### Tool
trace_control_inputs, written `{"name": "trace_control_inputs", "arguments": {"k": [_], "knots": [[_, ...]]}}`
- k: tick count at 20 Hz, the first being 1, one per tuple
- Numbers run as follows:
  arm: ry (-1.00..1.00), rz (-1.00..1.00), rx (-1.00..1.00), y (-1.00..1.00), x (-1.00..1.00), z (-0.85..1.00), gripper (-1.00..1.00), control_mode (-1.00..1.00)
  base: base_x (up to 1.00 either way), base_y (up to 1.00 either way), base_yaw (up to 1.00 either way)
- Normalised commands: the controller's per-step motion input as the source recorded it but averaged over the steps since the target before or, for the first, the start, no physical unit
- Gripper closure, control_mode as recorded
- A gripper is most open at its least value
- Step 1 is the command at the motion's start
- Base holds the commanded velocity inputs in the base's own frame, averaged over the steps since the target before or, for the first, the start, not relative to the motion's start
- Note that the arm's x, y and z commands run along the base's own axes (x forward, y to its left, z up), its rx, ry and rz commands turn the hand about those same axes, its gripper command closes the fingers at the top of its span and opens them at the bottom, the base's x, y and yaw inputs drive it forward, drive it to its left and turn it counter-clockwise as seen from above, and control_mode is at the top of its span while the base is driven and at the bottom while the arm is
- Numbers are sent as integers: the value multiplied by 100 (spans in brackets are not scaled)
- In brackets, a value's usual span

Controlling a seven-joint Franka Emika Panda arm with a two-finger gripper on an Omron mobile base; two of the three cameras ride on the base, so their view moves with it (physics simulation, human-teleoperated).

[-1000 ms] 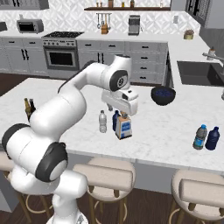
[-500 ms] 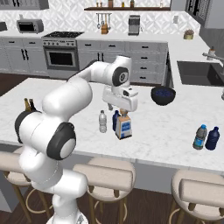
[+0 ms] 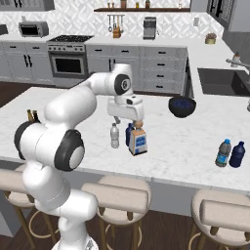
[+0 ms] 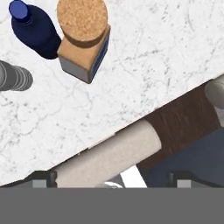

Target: Move the plastic bottles in the middle to the plastics group, and the glass bottles in the middle to the glass group.

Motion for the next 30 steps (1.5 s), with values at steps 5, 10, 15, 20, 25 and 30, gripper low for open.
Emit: {"name": "trace_control_inputs", "arguments": {"k": [5, 10, 15, 20, 25, 30], "knots": [[0, 0, 7, -29, 41, 2, -100, -100, 0, 0, 0], [0, 0, 2, -14, 34, 6, -100, -100, 0, 0, 0], [0, 0, 0, 0, 25, -21, -100, -100, 0, 0, 0], [-1, 4, 2, 0, 47, -26, -100, -100, 0, 0, 0], [-2, 6, 7, -21, 28, 0, -100, -100, 0, 0, 0], [0, 3, 3, -29, 37, 0, -100, -100, 0, 0, 0]]}}
